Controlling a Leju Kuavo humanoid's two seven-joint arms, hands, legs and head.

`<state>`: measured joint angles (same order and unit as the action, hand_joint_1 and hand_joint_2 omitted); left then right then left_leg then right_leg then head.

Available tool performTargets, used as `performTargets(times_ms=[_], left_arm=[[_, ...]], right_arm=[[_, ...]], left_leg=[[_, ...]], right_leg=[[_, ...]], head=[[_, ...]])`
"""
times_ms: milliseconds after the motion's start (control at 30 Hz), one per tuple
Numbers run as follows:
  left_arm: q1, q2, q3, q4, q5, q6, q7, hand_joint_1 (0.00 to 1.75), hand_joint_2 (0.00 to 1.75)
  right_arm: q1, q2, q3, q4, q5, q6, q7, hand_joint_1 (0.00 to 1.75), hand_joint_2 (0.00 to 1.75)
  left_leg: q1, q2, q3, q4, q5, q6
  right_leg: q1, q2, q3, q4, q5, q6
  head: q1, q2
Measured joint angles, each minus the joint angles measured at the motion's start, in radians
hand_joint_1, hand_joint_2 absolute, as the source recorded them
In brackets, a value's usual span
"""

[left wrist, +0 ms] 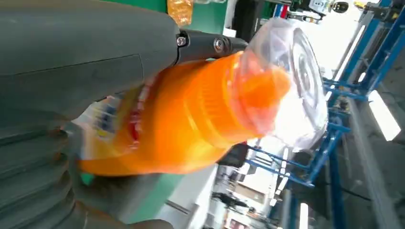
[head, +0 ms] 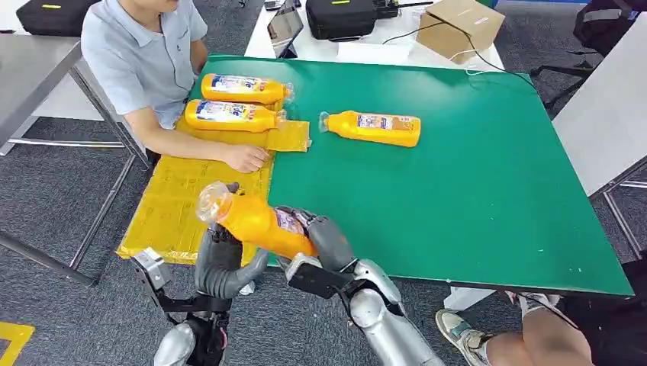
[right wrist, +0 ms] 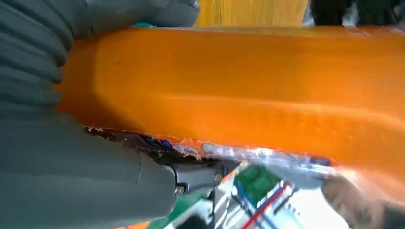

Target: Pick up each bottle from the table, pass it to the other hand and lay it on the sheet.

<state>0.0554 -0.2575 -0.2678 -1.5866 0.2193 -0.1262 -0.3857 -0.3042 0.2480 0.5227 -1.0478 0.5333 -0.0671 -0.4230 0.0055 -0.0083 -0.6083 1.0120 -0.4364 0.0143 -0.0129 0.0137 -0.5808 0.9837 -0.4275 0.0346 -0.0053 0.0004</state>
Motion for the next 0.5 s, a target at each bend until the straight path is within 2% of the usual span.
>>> performTargets(times_ms=[233, 500], left_arm=[[-0.005, 0.002, 0.013, 0.003, -0.018, -0.009, 0.035, 0.0, 1.75], [-0.013, 0.004, 0.012, 0.052, -0.082, 0.007, 0.101, 0.0, 1.75]], right_arm=[[-0.056, 0.011, 0.058, 0.117, 0.088, -0.062, 0.004, 1.75, 1.75], [-0.058, 0.01, 0.09, 0.12, 0.204, -0.162, 0.047, 1.75, 1.75]], left_leg=[[0.0, 0.0, 0.0, 0.0, 0.0, 0.0], [0.0, 0.0, 0.0, 0.0, 0.0, 0.0]], right_leg=[[0.0, 0.0, -0.001, 0.0, 0.0, 0.0], [0.0, 0.0, -0.001, 0.0, 0.0, 0.0]], head=[[0.0, 0.0], [0.0, 0.0]])
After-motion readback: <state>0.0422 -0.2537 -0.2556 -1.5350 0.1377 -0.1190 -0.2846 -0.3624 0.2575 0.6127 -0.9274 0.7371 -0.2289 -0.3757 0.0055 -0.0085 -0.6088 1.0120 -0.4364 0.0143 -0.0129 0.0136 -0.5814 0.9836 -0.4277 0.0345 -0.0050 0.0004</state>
